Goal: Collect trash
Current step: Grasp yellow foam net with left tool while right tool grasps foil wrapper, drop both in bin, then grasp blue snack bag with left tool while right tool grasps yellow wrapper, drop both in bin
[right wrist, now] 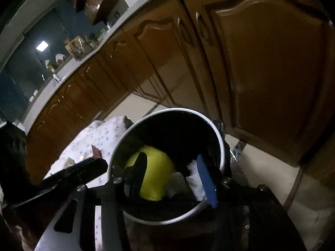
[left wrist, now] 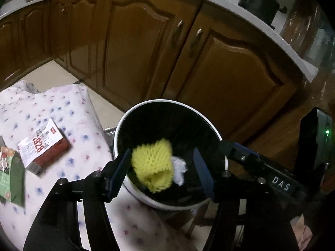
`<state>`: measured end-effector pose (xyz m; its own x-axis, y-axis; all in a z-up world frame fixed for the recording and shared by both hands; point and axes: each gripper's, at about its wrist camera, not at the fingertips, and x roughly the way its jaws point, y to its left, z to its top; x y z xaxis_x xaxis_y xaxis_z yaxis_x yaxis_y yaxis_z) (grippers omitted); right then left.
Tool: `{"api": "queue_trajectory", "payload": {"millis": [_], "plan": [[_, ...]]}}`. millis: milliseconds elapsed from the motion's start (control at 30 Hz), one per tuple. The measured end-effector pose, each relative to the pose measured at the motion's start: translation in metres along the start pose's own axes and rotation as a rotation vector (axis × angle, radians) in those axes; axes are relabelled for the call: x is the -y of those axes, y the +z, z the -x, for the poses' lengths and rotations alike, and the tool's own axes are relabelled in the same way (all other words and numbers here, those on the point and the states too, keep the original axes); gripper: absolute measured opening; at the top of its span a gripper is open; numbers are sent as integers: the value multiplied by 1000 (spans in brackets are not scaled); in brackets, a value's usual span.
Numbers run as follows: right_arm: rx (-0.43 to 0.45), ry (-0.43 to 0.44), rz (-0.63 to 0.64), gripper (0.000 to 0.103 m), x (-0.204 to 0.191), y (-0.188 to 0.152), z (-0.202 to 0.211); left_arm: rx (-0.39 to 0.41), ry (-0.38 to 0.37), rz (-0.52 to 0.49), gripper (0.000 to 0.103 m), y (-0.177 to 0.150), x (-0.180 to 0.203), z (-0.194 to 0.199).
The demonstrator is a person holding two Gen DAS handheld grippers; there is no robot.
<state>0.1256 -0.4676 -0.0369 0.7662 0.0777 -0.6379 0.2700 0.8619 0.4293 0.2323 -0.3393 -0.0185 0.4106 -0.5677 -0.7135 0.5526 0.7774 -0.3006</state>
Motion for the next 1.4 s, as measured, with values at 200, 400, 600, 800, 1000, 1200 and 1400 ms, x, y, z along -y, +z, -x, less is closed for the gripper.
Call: {"api": "queue_trajectory", "payload": {"millis": [200,400,600,800,1000,1200,1400], "plan": [[41,58,-4,62,-11,-17,20,63,8,37,64,-24,-15,45],[28,147,28,63,-49,-44,30,119,49,111,66,-64,-51,103],[-33,249,111,63,-99,-75,32,159,145,158,67,-109,-99,161],[-124,328,194,63,-154,-115,21,202,268,238,68,-148,-148,214],[-207,403,278,63,-205,-148,6,210,391,306,74,-173,-198,239],[-280,399,330,63,-239,-172,-19,166,420,338,74,-173,-237,223],[-353,380,334,62,-248,-183,-52,105,380,365,74,-167,-254,190]]}}
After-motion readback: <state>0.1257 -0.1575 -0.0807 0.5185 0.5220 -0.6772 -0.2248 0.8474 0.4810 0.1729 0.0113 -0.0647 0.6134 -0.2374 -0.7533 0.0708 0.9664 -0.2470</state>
